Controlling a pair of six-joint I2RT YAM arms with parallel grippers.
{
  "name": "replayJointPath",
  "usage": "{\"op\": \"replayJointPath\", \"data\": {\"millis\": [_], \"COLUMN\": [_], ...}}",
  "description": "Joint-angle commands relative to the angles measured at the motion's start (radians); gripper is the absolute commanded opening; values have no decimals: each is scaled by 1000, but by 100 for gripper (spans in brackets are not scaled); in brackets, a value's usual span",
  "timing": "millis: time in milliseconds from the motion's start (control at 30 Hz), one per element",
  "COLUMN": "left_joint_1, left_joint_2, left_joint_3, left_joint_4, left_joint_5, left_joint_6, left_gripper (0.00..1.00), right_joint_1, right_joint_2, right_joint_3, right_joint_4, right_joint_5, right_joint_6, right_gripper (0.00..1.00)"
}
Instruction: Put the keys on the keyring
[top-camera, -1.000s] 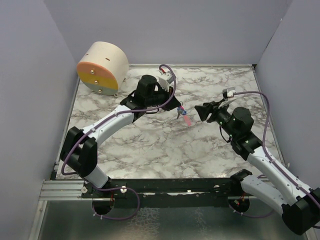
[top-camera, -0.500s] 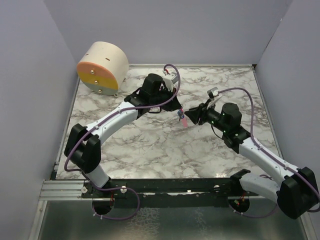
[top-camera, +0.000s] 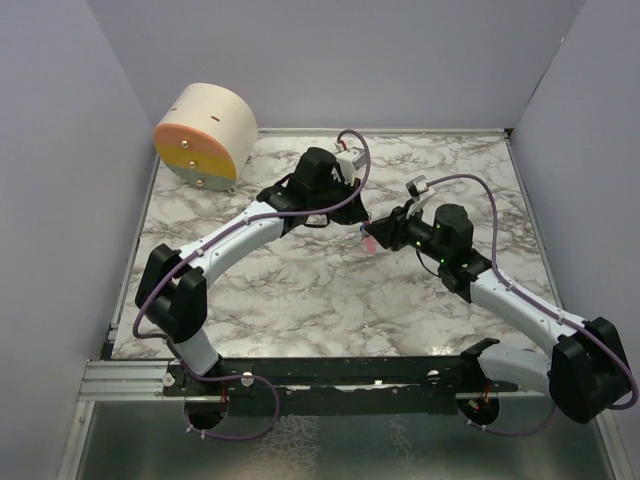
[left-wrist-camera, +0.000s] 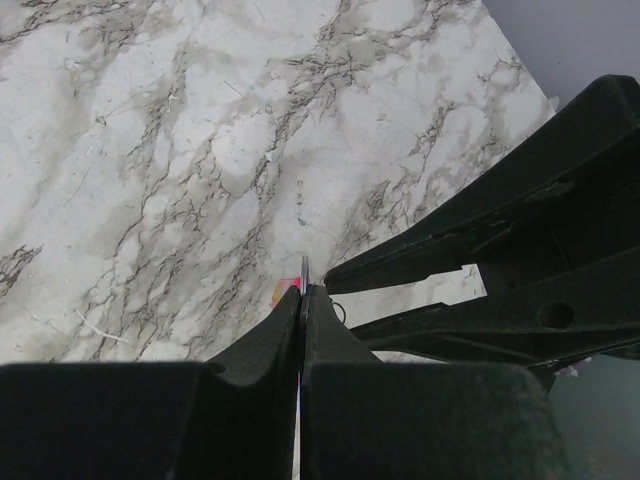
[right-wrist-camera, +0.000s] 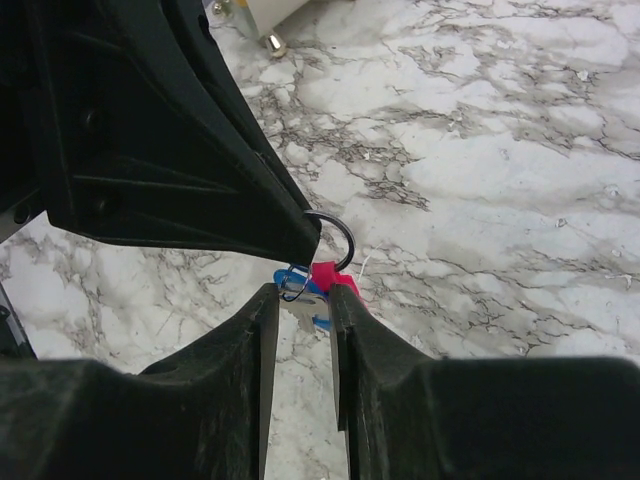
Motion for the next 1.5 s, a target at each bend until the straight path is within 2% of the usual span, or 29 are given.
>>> {"op": "replayJointPath", "data": {"millis": [0, 367, 800, 933, 1233, 1467], "left_joint_1": [-12, -24, -31, -31, -32, -31], "left_joint_2": [15, 9, 10, 8, 23, 66], "left_joint_3": [34, 38, 52, 52, 77, 134], "left_joint_4": [-13, -21, -27, -33, -63, -110], "left_joint_5": [-24, -30, -33, -40, -8, 22], "left_joint_6": [6, 12, 16, 20, 0, -21], "left_gripper": [0, 0, 0, 0, 0, 0], "right_joint_1": [9, 8, 10, 10, 10, 10], "right_joint_2": [8, 5, 10, 6, -19, -13], "right_joint_3": [10, 16, 21, 27, 73, 69], "right_joint_4": [44, 31, 14, -8, -140, -164], "right_joint_5": [10, 18, 4, 18, 137, 249], "right_joint_6": [4, 4, 13, 3, -72, -144], "right_gripper": [26, 15, 12, 2, 1, 1]}}
